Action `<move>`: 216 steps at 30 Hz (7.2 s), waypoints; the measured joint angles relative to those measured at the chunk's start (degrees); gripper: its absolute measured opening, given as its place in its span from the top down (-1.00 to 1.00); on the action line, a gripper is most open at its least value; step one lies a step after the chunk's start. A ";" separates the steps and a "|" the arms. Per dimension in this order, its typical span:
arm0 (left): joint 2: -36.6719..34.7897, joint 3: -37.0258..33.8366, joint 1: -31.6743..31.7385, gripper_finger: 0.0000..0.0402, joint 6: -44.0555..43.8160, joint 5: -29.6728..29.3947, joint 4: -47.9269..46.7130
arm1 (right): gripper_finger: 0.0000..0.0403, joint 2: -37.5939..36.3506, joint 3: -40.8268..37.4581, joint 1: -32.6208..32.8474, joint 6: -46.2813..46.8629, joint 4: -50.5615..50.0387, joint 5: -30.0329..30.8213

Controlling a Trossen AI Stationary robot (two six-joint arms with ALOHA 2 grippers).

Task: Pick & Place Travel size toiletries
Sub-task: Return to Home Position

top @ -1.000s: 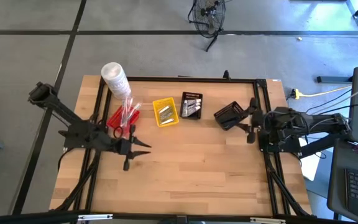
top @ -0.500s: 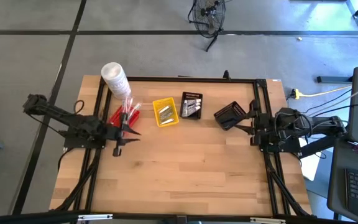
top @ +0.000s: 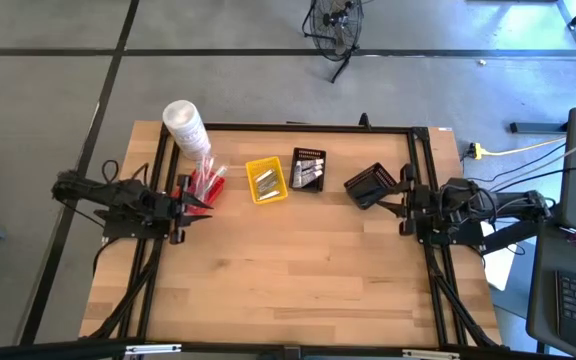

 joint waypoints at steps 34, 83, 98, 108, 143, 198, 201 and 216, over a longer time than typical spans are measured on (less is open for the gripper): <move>-2.52 -6.40 -0.01 0.56 -12.85 1.17 2.46 | 0.38 -5.19 -10.40 0.00 10.39 9.09 -3.02; -2.52 -6.40 -0.01 0.56 -13.10 -0.29 3.65 | 0.47 -5.17 -10.33 0.00 10.39 8.53 -2.84; -2.52 -6.40 -0.03 0.56 -13.10 -0.29 3.65 | 0.31 -5.17 -10.31 0.00 10.38 8.53 -2.89; -2.52 -6.40 -0.01 0.56 -13.10 -0.29 3.63 | 0.27 -5.17 -10.31 0.00 10.38 8.52 -2.99; -2.52 -6.40 -0.01 0.56 -13.10 -0.29 3.64 | 0.50 -5.17 -10.31 -0.01 10.36 8.50 -2.82; -2.52 -6.40 -0.01 0.56 -13.10 -0.29 3.63 | 0.42 -5.17 -10.31 0.00 10.36 8.52 -2.97; -2.52 -6.40 -0.02 0.56 -13.09 -0.29 3.64 | 0.44 -5.17 -10.31 0.00 10.36 8.53 -2.95; -2.52 -6.40 -0.01 0.56 -13.10 -0.29 3.63 | 0.46 -5.17 -10.31 0.00 10.36 8.50 -2.82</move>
